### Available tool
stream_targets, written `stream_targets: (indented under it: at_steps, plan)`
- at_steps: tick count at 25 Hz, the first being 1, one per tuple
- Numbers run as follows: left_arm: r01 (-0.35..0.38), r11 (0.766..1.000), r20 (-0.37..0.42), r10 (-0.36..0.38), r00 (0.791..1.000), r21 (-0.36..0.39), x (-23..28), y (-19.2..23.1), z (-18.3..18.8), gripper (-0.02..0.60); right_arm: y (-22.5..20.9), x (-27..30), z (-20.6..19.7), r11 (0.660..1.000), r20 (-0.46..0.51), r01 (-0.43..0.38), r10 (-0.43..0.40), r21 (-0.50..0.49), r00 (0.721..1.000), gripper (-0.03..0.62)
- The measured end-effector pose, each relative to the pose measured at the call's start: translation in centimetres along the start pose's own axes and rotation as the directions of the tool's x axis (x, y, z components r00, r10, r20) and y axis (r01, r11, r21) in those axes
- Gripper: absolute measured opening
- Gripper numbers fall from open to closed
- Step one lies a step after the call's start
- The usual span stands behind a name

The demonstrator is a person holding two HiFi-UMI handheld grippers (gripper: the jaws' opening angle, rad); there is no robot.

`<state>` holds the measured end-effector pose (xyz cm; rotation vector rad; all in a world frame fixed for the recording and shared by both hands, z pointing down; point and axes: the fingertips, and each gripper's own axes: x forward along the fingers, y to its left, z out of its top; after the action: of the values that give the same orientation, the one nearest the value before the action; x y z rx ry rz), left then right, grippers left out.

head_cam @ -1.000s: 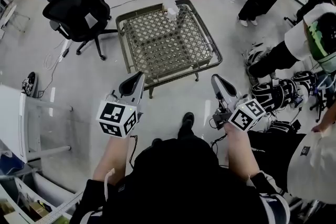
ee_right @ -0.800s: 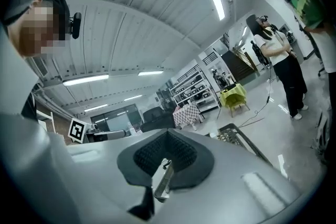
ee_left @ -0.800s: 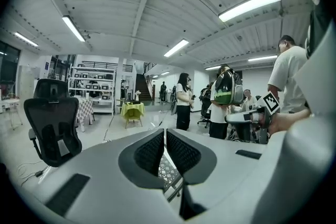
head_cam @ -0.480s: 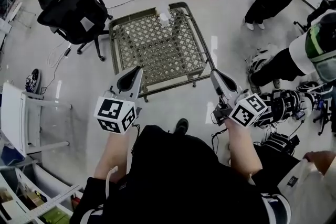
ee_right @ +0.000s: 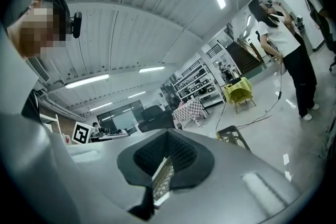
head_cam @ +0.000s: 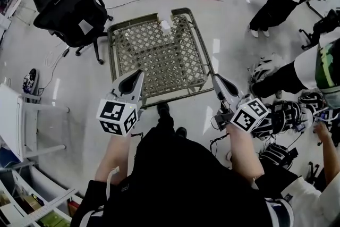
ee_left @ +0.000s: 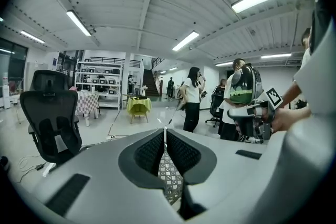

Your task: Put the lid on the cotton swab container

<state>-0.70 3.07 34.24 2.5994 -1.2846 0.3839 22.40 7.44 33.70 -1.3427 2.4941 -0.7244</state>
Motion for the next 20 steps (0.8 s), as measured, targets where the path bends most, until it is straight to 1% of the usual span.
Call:
stream_targets:
  at_steps: [5,12,17,20]
  plan:
    - [-0.003,1.0,0.009,0.004,1.0,-0.014,3.9,3.7,1.0,0.02,-2.4,4.5,2.2,0.999,-0.013,0.012,-0.012,-0.034,1.0,0.011]
    - [0.028,1.0,0.005,-0.027,1.0,-0.009,9.2,7.8,3.4,0.02,-4.2,12.4,5.1,0.999,-0.033,-0.003,0.002,-0.051,0.999,0.011]
    - [0.043,0.999,-0.01,-0.043,0.999,-0.013,11.4,10.1,3.7,0.02,-4.9,16.5,5.2,0.999,-0.045,-0.005,0.003,-0.041,0.999,0.011]
    - [0.03,0.999,-0.023,-0.031,0.999,-0.037,12.5,11.2,3.4,0.02,-5.7,18.2,4.7,1.0,-0.079,-0.015,0.013,-0.026,0.997,0.011]
